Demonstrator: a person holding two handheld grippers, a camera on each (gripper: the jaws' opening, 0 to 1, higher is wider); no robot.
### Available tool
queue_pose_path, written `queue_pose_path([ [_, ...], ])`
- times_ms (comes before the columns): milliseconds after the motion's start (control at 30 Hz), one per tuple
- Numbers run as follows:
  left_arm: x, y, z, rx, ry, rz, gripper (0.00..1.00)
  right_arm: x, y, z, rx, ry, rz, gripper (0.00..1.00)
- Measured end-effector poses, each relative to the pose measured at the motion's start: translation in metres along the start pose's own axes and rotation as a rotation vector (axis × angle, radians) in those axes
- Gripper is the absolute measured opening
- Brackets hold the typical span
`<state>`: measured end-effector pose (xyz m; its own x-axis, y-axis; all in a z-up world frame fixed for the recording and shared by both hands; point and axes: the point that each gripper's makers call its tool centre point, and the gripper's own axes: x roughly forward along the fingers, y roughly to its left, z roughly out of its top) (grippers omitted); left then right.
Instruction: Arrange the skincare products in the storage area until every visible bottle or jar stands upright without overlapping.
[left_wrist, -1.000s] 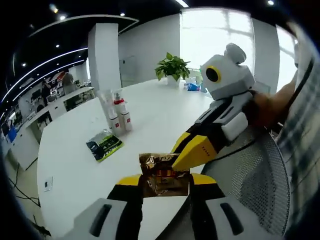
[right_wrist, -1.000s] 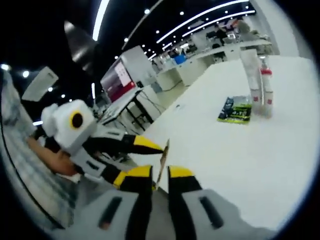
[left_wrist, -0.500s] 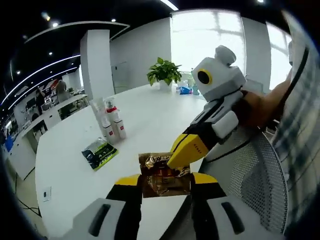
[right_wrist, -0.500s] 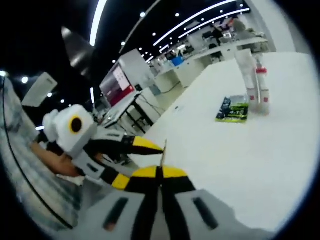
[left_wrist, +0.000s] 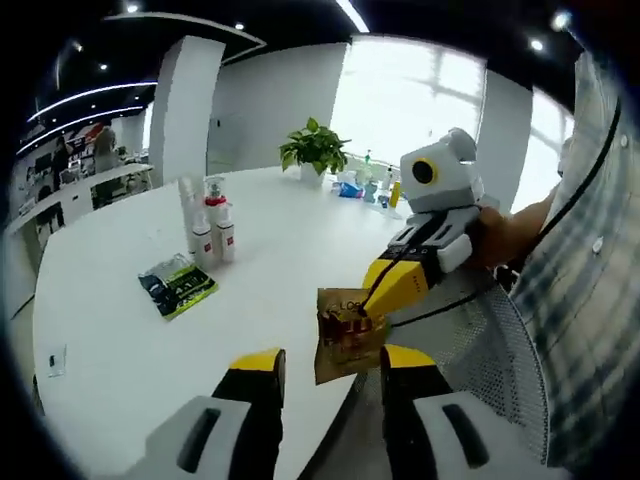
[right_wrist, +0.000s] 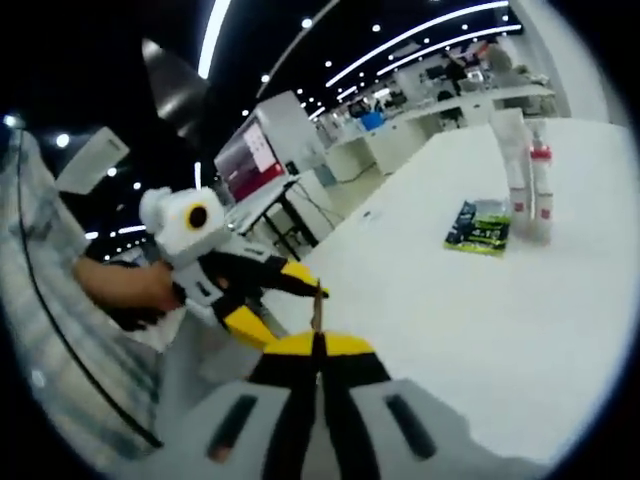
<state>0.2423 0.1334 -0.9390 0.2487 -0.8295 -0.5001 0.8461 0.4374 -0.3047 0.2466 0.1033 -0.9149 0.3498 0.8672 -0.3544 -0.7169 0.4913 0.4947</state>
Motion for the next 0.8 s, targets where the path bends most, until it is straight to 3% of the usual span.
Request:
queue_pose_path([
  [67, 0.001, -0.008, -0.004, 0.006, 0.027, -0.061, 0.38, 0.000, 0.004, 0.000, -0.007, -0.001, 0.021, 0.00],
  [167, -0.001, -0.011, -0.002, -0.018, 0.026, -0.096, 0.31, 0.001, 0.012, -0.003, -0.036, 0.014, 0.056, 0.00],
  [267, -0.002, -0.017, 0.004, -0.093, -0.029, -0.139, 0.27, 0.002, 0.022, -0.010, -0.041, 0.051, 0.111, 0.00],
  [333, -0.002, -0.018, 0.001, -0.114, -0.024, -0.155, 0.26, 0.003, 0.026, -0.012, -0.064, 0.059, 0.121, 0.00],
  [367, -0.001, -0.018, -0.002, -0.110, -0.012, -0.158, 0.22, 0.002, 0.030, -0.013, -0.067, 0.061, 0.133, 0.00],
  [433, -0.002, -0.028, -0.006, -0.119, -0.001, -0.222, 0.14, 0.001, 0.029, -0.014, -0.078, 0.059, 0.123, 0.00],
  [500, -0.005, -0.028, -0.006, -0.122, -0.009, -0.226, 0.11, 0.000, 0.028, -0.013, -0.074, 0.058, 0.124, 0.00],
  [667, -0.013, -0.037, -0.001, -0.206, -0.041, -0.299, 0.02, -0.002, 0.029, -0.008, -0.045, 0.035, 0.150, 0.01],
  [800, -0.017, -0.038, 0.008, -0.281, -0.083, -0.328, 0.00, -0.004, 0.033, 0.002, 0.007, -0.025, 0.190, 0.04],
])
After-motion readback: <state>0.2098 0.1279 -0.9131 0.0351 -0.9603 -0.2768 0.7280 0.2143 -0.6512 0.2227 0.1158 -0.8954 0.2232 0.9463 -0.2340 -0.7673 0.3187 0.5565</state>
